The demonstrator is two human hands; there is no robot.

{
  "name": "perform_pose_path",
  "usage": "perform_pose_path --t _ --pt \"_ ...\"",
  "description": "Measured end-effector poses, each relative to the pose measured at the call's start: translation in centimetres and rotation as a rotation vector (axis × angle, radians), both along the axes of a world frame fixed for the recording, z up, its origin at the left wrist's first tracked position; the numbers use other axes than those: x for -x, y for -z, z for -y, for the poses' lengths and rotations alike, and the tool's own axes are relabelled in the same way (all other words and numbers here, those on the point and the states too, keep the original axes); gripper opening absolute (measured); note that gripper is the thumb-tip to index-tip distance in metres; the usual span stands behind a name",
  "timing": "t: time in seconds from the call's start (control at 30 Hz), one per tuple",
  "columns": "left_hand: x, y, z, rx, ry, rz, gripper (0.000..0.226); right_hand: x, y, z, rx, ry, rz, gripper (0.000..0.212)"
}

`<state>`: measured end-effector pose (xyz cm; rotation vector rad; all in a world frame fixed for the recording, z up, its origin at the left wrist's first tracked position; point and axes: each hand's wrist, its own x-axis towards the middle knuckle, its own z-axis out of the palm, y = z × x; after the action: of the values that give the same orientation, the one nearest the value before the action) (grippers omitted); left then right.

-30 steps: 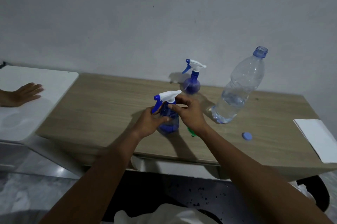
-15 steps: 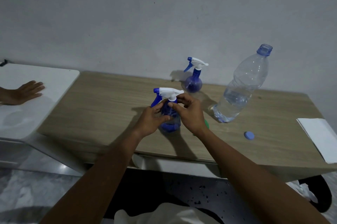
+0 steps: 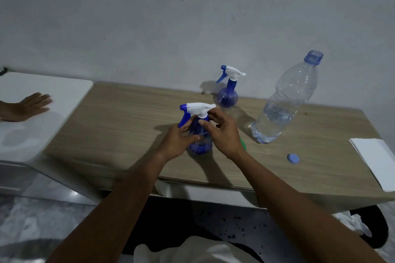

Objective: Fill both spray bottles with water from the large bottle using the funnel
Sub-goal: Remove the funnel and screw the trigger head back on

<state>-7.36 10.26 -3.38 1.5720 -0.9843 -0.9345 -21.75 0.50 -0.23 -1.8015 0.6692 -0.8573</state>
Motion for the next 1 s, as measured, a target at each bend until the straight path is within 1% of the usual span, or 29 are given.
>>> perform_pose_path --t 0.1,0.17,0.27,0.43,0.63,0.77,0.93,1.0 --pt "0.1 0.0 0.0 0.012 -0.006 -0.015 0.047 0.0 0.4 -0.3 0.052 0.009 -0.024 0.034" --pt "0.2 0.0 0.0 0.015 -0.012 -0.026 0.045 0.0 0.5 -0.6 0.055 0.013 -0.003 0.032" --pt "0.0 0.0 0.0 0.024 -0.005 -0.026 0.049 -0.2 0.6 -0.7 0.008 0.037 0.023 0.030" --pt "0.1 0.1 0.1 0.007 -0.006 -0.013 0.070 -0.3 0.4 -0.8 -0.045 0.055 0.062 0.029" --pt "0.0 -0.1 0.0 -0.021 0.021 0.002 0.072 -0.3 0.1 -1.0 -0.039 0.036 0.065 0.027" --pt "0.2 -0.5 0.0 0.014 0.022 0.039 0.066 -0.3 0.4 -1.0 -0.064 0.035 0.066 0.030" --pt "0.0 -0.5 0.0 -0.012 0.031 0.057 0.068 -0.1 0.1 -0.1 -0.036 0.020 0.006 0.038" --pt "0.0 -0.4 0.0 -0.010 0.031 0.061 0.069 0.0 -0.1 0.1 -0.015 0.018 -0.031 0.037"
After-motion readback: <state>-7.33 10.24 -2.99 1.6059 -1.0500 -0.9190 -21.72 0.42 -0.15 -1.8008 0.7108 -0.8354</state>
